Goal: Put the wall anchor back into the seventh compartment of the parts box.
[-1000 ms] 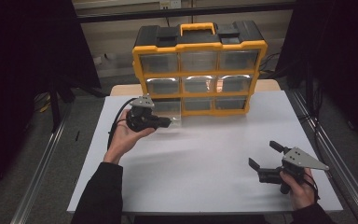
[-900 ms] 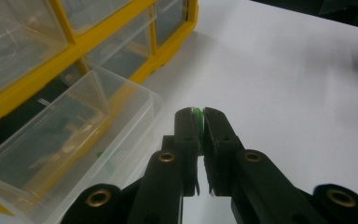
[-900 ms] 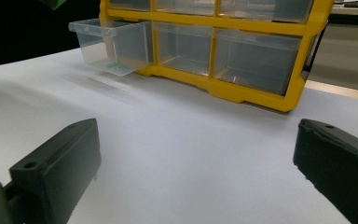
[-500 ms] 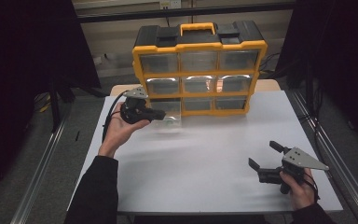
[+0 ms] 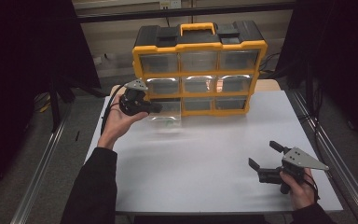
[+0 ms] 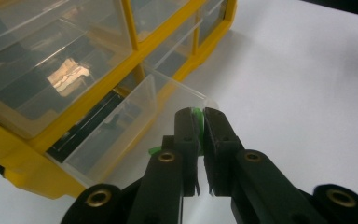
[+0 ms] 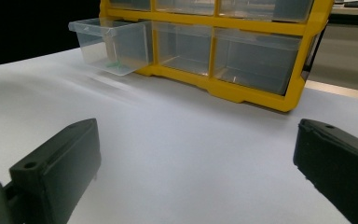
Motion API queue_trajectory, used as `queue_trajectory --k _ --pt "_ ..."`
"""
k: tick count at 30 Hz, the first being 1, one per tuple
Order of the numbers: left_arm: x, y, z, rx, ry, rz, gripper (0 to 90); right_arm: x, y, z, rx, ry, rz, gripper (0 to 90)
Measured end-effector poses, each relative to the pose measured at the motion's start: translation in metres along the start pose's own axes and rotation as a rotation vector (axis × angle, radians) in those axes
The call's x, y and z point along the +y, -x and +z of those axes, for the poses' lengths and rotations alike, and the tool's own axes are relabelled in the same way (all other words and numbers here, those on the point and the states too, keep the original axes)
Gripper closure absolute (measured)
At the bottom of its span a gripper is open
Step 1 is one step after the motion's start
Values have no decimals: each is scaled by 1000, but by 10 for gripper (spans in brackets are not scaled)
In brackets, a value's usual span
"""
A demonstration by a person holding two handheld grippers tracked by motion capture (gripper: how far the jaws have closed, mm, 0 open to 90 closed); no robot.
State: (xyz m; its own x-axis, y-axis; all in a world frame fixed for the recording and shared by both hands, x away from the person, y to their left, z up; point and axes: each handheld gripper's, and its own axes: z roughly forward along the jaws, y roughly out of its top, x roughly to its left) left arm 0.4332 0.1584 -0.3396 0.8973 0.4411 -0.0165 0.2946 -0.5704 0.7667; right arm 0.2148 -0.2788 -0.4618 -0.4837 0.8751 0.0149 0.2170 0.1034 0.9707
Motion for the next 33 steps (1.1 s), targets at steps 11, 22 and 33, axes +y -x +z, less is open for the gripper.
queue_trajectory --k 11,22,33 --pt "17 -3 1 15 -6 17 848 0 0 0 3 -3 -3 5" --pt "22 -19 18 44 -129 40 849 0 1 1 5 -1 -3 5" --pt "15 -27 40 34 -209 3 848 0 0 1 3 -3 -2 5"
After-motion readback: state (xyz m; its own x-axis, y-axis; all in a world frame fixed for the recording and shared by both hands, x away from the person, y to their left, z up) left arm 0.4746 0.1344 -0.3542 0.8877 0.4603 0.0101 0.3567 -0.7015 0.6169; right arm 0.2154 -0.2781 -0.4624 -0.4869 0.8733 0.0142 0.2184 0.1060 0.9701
